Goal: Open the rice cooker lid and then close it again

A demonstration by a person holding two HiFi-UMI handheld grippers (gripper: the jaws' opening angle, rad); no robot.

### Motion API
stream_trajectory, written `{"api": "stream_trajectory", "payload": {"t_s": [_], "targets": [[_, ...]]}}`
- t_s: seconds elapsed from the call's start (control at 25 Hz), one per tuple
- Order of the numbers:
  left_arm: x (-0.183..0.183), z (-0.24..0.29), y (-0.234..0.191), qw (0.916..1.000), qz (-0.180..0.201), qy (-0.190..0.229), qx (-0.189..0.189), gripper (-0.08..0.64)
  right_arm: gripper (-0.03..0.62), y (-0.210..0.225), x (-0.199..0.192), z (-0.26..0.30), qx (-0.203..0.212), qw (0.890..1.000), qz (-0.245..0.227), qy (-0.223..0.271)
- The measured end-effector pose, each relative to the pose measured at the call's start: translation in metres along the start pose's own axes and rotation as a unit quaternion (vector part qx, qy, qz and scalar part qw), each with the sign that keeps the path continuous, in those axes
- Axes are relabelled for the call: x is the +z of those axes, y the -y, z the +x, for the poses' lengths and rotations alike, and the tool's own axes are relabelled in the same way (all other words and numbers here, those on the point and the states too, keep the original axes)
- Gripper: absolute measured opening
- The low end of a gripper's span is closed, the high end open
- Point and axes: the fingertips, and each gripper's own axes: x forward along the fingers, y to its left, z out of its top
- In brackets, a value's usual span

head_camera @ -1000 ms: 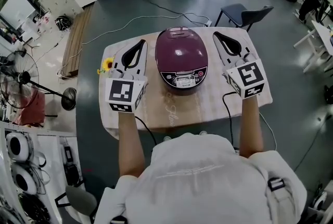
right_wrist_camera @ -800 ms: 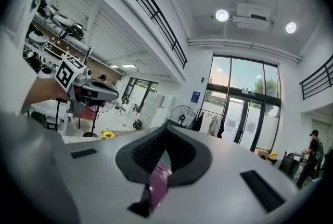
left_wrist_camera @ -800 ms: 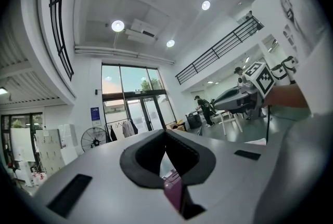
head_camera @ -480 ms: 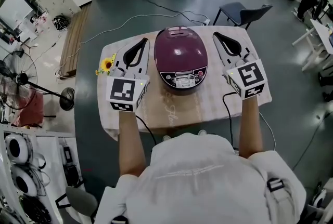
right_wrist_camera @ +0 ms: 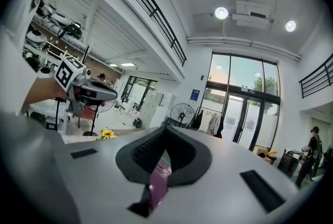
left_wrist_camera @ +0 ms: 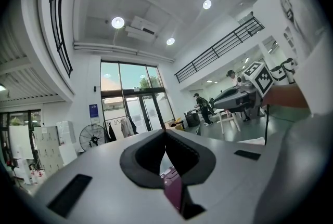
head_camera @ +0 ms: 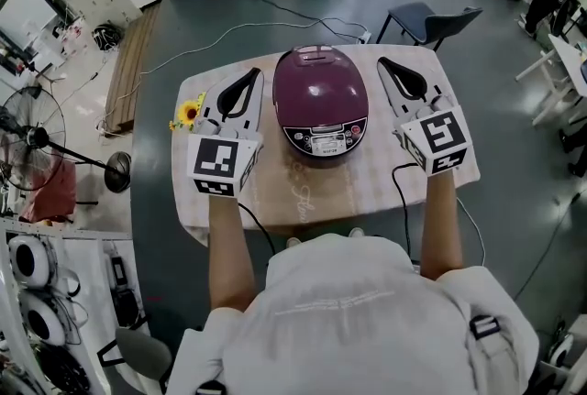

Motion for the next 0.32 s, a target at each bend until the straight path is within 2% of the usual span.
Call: {"api": "stream_trajectory", "payload": {"t_s": [0.32], "targets": [[-0.0104,0.0042,0.0026,0.9999,-0.004,-0.009,-0.013,0.017,0.026,0.0023,-0.0062,0.0071,0.000,1.000,0.002,-0.005]]}}
